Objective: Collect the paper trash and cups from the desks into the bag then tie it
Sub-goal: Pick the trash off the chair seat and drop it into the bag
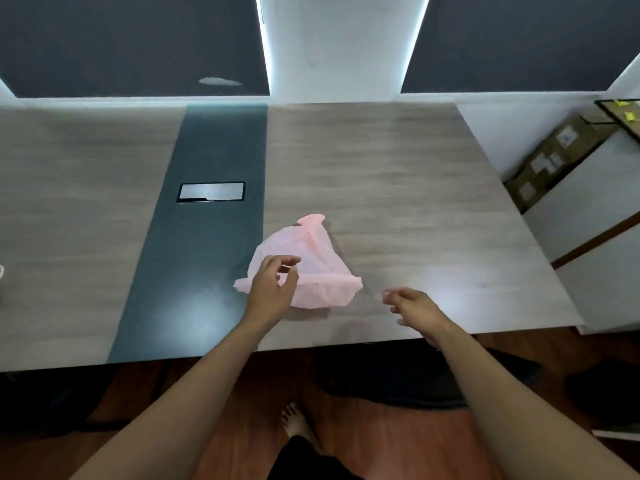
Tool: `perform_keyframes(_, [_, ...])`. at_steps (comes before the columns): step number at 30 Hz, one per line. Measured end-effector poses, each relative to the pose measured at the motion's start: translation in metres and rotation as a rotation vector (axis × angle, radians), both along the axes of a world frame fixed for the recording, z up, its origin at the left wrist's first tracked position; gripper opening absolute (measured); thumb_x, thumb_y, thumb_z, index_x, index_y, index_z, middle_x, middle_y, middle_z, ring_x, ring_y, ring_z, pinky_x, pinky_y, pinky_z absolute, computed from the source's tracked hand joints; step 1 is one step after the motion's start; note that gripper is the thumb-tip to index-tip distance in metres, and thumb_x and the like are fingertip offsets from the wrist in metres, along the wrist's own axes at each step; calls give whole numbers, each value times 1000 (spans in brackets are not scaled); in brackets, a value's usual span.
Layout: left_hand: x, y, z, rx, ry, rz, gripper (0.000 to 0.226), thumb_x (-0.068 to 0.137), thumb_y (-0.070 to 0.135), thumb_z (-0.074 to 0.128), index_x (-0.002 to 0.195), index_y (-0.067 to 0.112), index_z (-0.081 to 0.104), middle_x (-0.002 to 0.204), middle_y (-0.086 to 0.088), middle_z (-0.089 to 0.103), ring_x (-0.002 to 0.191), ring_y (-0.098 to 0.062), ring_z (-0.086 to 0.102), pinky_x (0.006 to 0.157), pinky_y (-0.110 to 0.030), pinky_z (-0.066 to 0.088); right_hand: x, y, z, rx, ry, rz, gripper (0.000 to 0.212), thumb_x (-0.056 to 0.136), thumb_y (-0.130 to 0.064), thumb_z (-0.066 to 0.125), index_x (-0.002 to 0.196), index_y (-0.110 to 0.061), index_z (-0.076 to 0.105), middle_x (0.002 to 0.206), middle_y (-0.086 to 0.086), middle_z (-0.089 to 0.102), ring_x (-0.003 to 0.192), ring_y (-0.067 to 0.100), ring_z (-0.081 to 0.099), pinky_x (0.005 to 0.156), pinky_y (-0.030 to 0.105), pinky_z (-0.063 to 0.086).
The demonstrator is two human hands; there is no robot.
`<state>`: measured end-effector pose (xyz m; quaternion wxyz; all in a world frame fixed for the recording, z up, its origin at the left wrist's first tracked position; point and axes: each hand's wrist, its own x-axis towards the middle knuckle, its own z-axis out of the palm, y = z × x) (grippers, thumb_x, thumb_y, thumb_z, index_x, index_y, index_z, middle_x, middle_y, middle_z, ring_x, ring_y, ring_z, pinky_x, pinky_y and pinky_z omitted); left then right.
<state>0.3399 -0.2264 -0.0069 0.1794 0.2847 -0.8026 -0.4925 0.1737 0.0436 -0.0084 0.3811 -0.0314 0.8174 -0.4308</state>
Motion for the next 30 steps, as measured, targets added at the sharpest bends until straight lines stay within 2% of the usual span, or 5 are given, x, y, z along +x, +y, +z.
perform_keyframes(7, [18, 127, -23, -54, -343, -630, 39, 106, 46, 66, 142, 31, 67, 146, 13, 62, 134, 3, 53, 112, -6, 35, 28, 110, -29, 419, 110, 522, 42, 109, -33, 59, 147, -18, 66, 151, 2, 67, 139, 21, 62, 118, 32, 46])
perform_keyframes(12, [26, 199, -48, -158, -686, -834, 98, 89, 83, 62, 166, 28, 42, 163, -3, 49, 150, -23, 48, 126, -37, 36, 65, 159, -41, 552, 209, 591, 91, 91, -96, 34, 151, -34, 64, 156, -2, 61, 147, 26, 54, 127, 48, 33])
perform_keyframes(16, [35, 229, -66, -516, -813, -769, 75, 99, 61, 63, 166, 36, 40, 166, -2, 50, 144, -28, 54, 118, -41, 44, 88, 183, -43, 560, 362, 739, 93, 91, -85, 57, 168, -38, 38, 176, -7, 35, 163, 22, 30, 132, 47, 14])
perform_keyframes(21, [42, 245, -59, -523, -849, -637, 59, 102, 30, 64, 158, 46, 53, 148, -8, 66, 131, -31, 64, 108, -40, 54, 99, 188, -37, 573, 496, 730, 62, 105, -28, 61, 165, -35, 46, 169, -1, 49, 153, 21, 48, 123, 38, 34])
perform_keyframes(30, [93, 272, -60, -470, -889, -649, 58, 97, 36, 74, 150, 53, 59, 131, -3, 77, 117, -26, 72, 101, -41, 60, 141, 213, -38, 674, 468, 761, 61, 97, -32, 74, 156, -39, 59, 142, 6, 70, 133, 30, 64, 113, 44, 52])
